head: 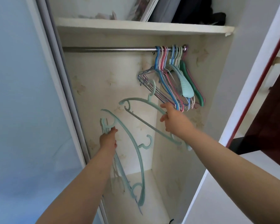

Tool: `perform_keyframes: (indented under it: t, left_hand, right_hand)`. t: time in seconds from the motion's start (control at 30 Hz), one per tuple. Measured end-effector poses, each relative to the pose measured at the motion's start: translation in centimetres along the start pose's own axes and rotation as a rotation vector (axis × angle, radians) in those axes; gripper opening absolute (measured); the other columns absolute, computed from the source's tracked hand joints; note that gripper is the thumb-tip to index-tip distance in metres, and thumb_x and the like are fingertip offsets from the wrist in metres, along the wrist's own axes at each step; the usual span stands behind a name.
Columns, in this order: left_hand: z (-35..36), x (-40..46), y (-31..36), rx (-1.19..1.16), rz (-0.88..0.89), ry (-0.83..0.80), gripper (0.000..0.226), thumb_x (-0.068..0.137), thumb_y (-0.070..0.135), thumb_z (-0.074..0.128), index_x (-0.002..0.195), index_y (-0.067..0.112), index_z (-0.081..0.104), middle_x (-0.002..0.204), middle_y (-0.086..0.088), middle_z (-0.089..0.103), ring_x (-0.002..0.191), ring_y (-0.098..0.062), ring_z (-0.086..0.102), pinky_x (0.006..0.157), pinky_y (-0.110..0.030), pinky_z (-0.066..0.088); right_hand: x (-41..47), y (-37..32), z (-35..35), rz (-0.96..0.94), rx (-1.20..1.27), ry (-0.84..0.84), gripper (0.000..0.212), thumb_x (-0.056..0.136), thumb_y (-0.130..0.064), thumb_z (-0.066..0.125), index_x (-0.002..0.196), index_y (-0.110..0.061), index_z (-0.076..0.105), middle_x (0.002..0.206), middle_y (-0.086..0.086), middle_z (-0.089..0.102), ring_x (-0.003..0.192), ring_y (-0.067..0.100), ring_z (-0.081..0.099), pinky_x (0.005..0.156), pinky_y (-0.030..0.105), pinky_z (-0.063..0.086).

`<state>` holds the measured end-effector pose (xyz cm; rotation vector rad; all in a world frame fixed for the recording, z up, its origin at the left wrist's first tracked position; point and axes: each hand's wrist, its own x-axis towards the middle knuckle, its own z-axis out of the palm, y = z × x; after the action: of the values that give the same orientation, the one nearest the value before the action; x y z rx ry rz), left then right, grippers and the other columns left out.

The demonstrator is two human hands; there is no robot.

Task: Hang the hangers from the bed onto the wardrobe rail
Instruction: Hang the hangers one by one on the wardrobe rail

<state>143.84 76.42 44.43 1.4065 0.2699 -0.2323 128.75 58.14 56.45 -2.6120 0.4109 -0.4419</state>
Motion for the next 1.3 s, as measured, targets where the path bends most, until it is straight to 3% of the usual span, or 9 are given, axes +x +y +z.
perform_keyframes:
  t: [0.3, 0.77, 0.87, 0.93, 0.97, 1.07, 1.13, 1.2, 1.3]
  left_hand:
    - [2.2, 0.1, 7.7, -0.128, 0.027, -0.186, 0.005, 0.091, 0.012, 0.061, 0.096, 0.011, 0.061, 0.07, -0.001, 0.038, 0.048, -0.011, 0.028, 0.034, -0.014, 0.022]
    - [3.0, -0.8, 11.4, -0.12, 0.209, -0.226, 0.031, 0.102, 0.032, 0.042, 0.081, 0.016, 0.057, 0.065, 0.003, 0.03, 0.049, -0.009, 0.026, 0.042, -0.021, 0.025]
    - [2.8, -0.5, 11.3, -0.164, 0.18, -0.196, 0.03, 0.102, 0.031, 0.044, 0.079, 0.015, 0.054, 0.064, 0.002, 0.031, 0.049, -0.01, 0.025, 0.039, -0.019, 0.025]
    - [2.8, -0.3, 11.2, -0.2, 0.142, -0.192, 0.028, 0.102, 0.029, 0.045, 0.078, 0.015, 0.053, 0.064, 0.002, 0.033, 0.049, -0.01, 0.025, 0.039, -0.019, 0.024]
    - [2.8, -0.4, 11.2, -0.217, 0.127, -0.197, 0.028, 0.102, 0.028, 0.045, 0.079, 0.015, 0.053, 0.065, 0.001, 0.034, 0.049, -0.009, 0.025, 0.038, -0.019, 0.024]
    - [3.0, -0.5, 11.8, -0.29, 0.086, -0.208, 0.027, 0.102, 0.025, 0.045, 0.079, 0.016, 0.053, 0.064, 0.002, 0.03, 0.046, -0.008, 0.024, 0.035, -0.018, 0.024]
    - [3.1, -0.3, 12.3, -0.378, 0.045, -0.216, 0.024, 0.102, 0.018, 0.044, 0.079, 0.018, 0.052, 0.065, 0.002, 0.028, 0.041, -0.006, 0.024, 0.033, -0.016, 0.022]
    - [3.1, 0.0, 12.5, -0.441, 0.008, -0.216, 0.023, 0.1, 0.015, 0.047, 0.079, 0.022, 0.051, 0.066, 0.003, 0.029, 0.042, -0.006, 0.024, 0.033, -0.016, 0.022]
    - [3.1, -0.5, 12.6, -0.433, 0.031, -0.222, 0.019, 0.097, 0.032, 0.053, 0.08, 0.025, 0.051, 0.076, 0.004, 0.038, 0.052, -0.009, 0.03, 0.04, -0.019, 0.029]
  right_hand:
    - [13.0, -4.1, -3.2, -0.118, -0.237, 0.314, 0.044, 0.09, 0.0, 0.042, 0.132, -0.012, 0.049, 0.099, 0.02, 0.066, 0.09, 0.037, 0.062, 0.067, 0.036, 0.046]
    - [19.6, -2.1, -3.7, 0.092, -0.31, 0.23, 0.03, 0.096, -0.013, 0.047, 0.124, -0.005, 0.053, 0.124, 0.021, 0.057, 0.106, 0.035, 0.059, 0.079, 0.035, 0.048]
    - [16.3, -0.4, -2.2, -0.158, -0.478, 0.584, 0.047, 0.085, -0.005, 0.052, 0.131, -0.004, 0.045, 0.133, 0.023, 0.044, 0.119, 0.04, 0.046, 0.095, 0.048, 0.043]
    - [12.5, 0.1, 0.2, -0.476, -0.41, 0.746, 0.036, 0.086, -0.01, 0.055, 0.121, -0.003, 0.051, 0.118, 0.02, 0.054, 0.104, 0.036, 0.054, 0.084, 0.047, 0.049]
    - [10.6, 0.5, 1.8, -0.501, -0.317, 0.587, 0.033, 0.093, -0.022, 0.052, 0.121, -0.004, 0.051, 0.115, 0.017, 0.056, 0.1, 0.034, 0.056, 0.082, 0.044, 0.05]
    - [6.5, 2.6, 6.3, -0.086, -0.224, -0.301, 0.075, 0.092, -0.066, 0.031, 0.136, -0.007, 0.044, 0.129, 0.012, 0.057, 0.117, 0.029, 0.056, 0.1, 0.042, 0.044]
    - [4.9, 4.0, 8.1, 0.09, 0.007, -0.63, 0.071, 0.092, -0.064, 0.035, 0.115, -0.001, 0.06, 0.104, 0.014, 0.069, 0.097, 0.03, 0.067, 0.097, 0.042, 0.048]
    - [4.3, 4.7, 8.7, 0.212, 0.375, -0.522, 0.042, 0.099, -0.043, 0.043, 0.09, -0.005, 0.06, 0.071, 0.011, 0.06, 0.057, 0.026, 0.063, 0.072, 0.039, 0.057]
    - [3.7, 4.9, 7.6, 0.216, 0.459, -0.189, 0.032, 0.1, -0.034, 0.041, 0.077, -0.015, 0.051, 0.063, 0.006, 0.045, 0.044, 0.017, 0.046, 0.042, 0.026, 0.046]
